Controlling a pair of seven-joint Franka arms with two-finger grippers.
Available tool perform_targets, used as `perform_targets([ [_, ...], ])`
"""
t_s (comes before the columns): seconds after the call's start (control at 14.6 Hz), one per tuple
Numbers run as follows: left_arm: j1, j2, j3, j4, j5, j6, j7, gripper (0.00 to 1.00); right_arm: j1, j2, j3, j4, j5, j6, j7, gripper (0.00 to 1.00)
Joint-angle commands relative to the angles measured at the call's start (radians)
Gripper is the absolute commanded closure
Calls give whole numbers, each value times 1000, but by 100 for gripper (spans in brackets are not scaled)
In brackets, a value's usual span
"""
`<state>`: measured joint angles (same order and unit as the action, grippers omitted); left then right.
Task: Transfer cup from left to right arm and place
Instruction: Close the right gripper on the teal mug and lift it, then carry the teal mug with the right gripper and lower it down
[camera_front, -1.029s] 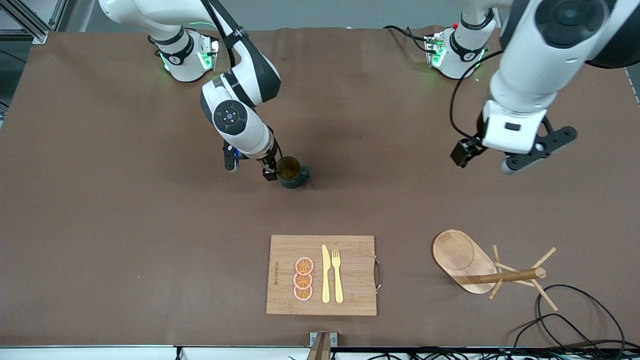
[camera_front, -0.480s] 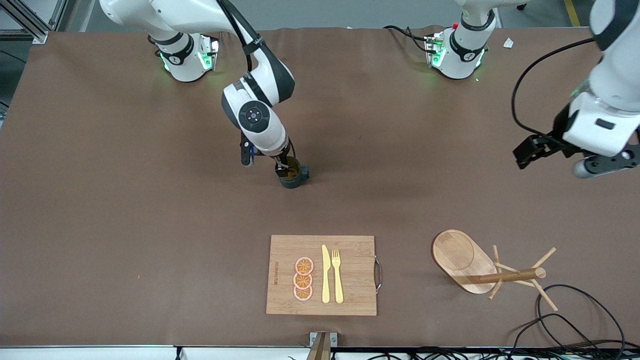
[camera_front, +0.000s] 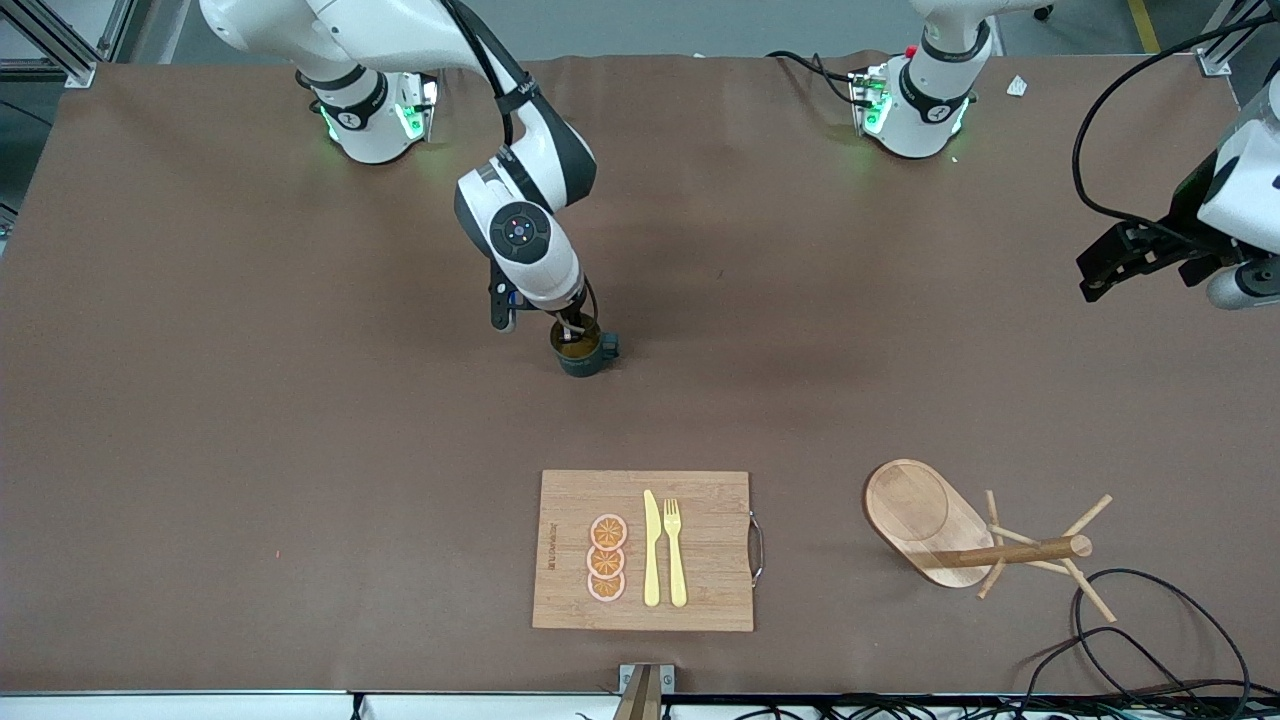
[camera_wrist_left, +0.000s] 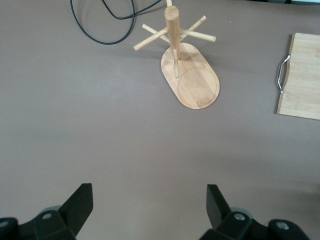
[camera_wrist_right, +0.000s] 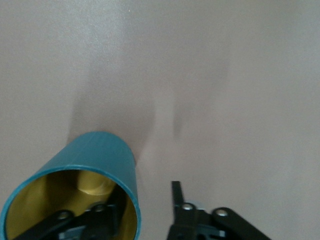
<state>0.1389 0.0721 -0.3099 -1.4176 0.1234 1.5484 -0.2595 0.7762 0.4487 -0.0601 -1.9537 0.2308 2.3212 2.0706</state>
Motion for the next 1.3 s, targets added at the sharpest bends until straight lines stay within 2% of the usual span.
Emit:
perform_targets([
  [0.0, -1, -24, 24, -15, -27, -20, 109, 0, 2, -15, -3, -11, 12, 9, -15, 100],
  [0.14, -13, -44, 86, -24, -91, -53, 144, 0, 2, -15, -3, -2, 10, 10, -30, 100],
  [0.21, -16, -57, 94, -35, -108, -65, 146, 0, -2, -15, -3, 5, 10, 10, -61, 100],
  [0.41, -65, -103, 161, -84, -110, -67, 144, 0, -34, -47, -4, 4, 12, -55, -266, 100],
  [0.75, -97, -140, 198, -136, -110, -68, 161, 0, -119, -166, -7, -20, 10, -218, -767, 100],
  [1.23, -110, -172, 221, -198, -110, -16, 206, 0, -310, -346, -10, -180, -11, -255, -1546, 100],
])
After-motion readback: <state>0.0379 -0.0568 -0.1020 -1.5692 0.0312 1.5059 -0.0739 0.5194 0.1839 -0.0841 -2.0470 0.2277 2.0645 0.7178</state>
